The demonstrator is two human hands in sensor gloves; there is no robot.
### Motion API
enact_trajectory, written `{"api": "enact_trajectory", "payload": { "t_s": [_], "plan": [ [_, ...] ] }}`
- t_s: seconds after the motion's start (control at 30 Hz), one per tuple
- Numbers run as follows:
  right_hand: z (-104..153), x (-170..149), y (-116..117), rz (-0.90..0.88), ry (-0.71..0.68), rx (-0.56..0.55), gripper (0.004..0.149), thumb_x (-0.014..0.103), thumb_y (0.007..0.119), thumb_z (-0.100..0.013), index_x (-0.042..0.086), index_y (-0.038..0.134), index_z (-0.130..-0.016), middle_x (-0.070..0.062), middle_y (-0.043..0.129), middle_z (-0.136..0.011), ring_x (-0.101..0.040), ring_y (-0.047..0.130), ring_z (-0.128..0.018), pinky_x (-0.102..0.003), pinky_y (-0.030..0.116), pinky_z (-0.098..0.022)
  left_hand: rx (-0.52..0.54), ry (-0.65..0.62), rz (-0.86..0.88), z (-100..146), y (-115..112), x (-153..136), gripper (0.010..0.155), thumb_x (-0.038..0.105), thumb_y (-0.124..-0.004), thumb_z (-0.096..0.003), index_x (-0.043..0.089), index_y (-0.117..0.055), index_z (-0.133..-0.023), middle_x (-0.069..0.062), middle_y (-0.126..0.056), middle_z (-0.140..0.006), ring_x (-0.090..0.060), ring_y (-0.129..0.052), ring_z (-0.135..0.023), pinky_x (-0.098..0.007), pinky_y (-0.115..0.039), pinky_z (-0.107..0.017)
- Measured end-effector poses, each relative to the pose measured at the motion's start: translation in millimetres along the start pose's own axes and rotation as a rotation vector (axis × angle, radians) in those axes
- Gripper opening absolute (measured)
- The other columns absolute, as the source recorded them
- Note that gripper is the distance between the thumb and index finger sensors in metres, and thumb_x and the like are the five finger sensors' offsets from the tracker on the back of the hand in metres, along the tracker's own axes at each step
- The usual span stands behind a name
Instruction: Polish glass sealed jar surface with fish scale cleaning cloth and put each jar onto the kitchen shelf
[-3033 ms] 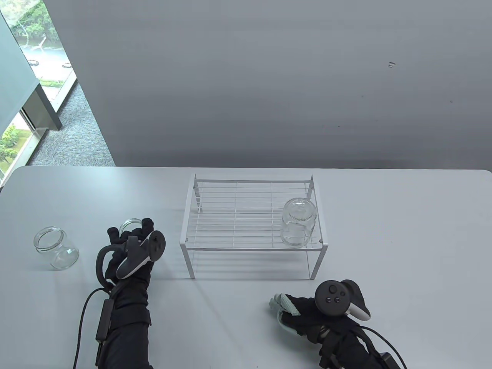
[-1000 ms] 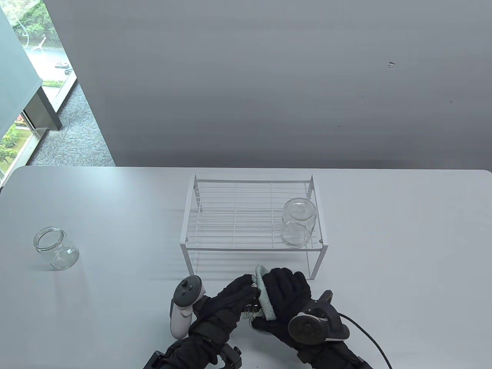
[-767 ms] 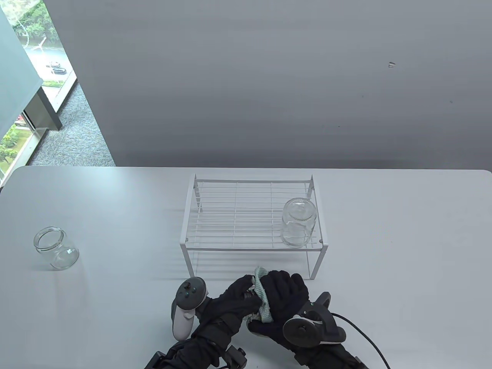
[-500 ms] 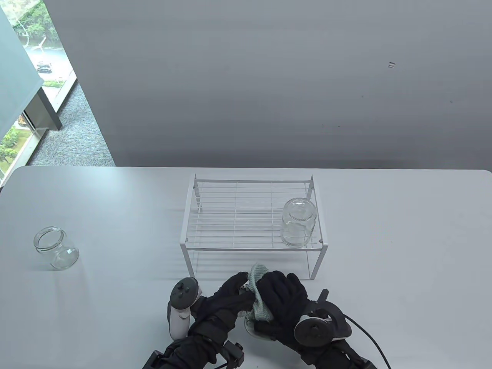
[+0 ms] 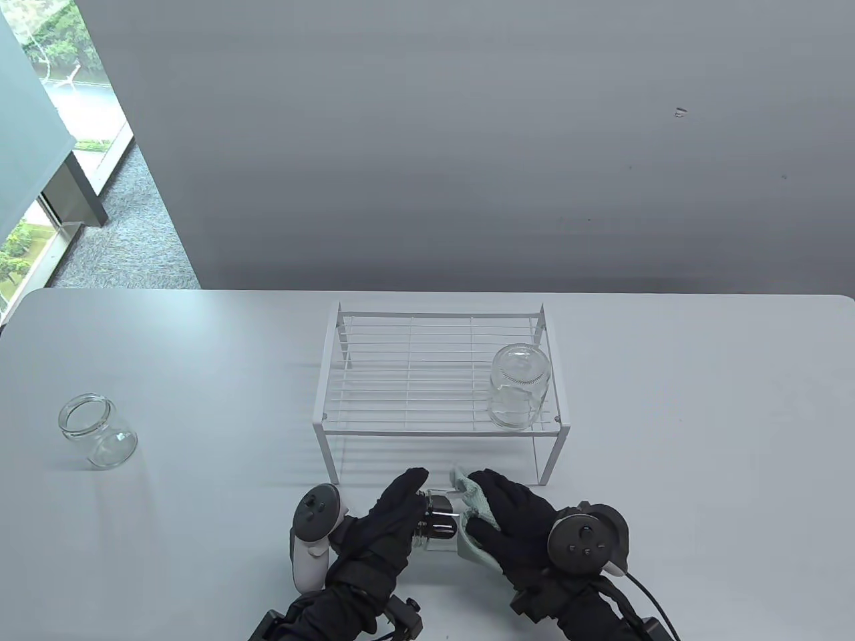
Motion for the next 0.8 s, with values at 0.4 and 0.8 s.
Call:
{"api": "enact_trajectory", "payload": {
  "t_s": [0.4, 0.8],
  "plan": [
    [-5, 9, 18, -0.135, -0.006, 0.035, 0.075, 0.051, 0.075, -0.052, -0.003, 0.057, -0.102, -0.036, 0.067, -0.091, -0.056, 0.079, -0.074, -0.07, 0.059, -0.051, -0.077, -0.178, -0.327, 1, -25, 20, 0.061, 0.03, -0.064, -0.0538, 0.004, -0.043, -0.106, -0.015, -0.089, -0.076, -0.02, -0.103, -0.051, -0.049, -0.035, -0.075],
    [21, -37, 42, -1.189, 0.465, -0.11, 0.069, 0.048, 0.062, -0.06, -0.007, 0.056, -0.101, -0.037, 0.067, -0.088, -0.055, 0.08, -0.07, -0.067, 0.06, -0.05, -0.096, -0.132, 0.0, 0, -11, 11, 0.063, 0.033, -0.055, -0.0579, 0.008, -0.027, -0.108, -0.009, -0.084, -0.082, -0.01, -0.099, -0.06, -0.049, -0.035, -0.077]
  ]
}}
Point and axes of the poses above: the tracker on the back of each hand, its own x axis roughly to the thumb side, its own z axis roughly from the fingertips to the wrist, y = z × x, the point moved 1 cm from there along -z, roughly from the wrist to the fingertips
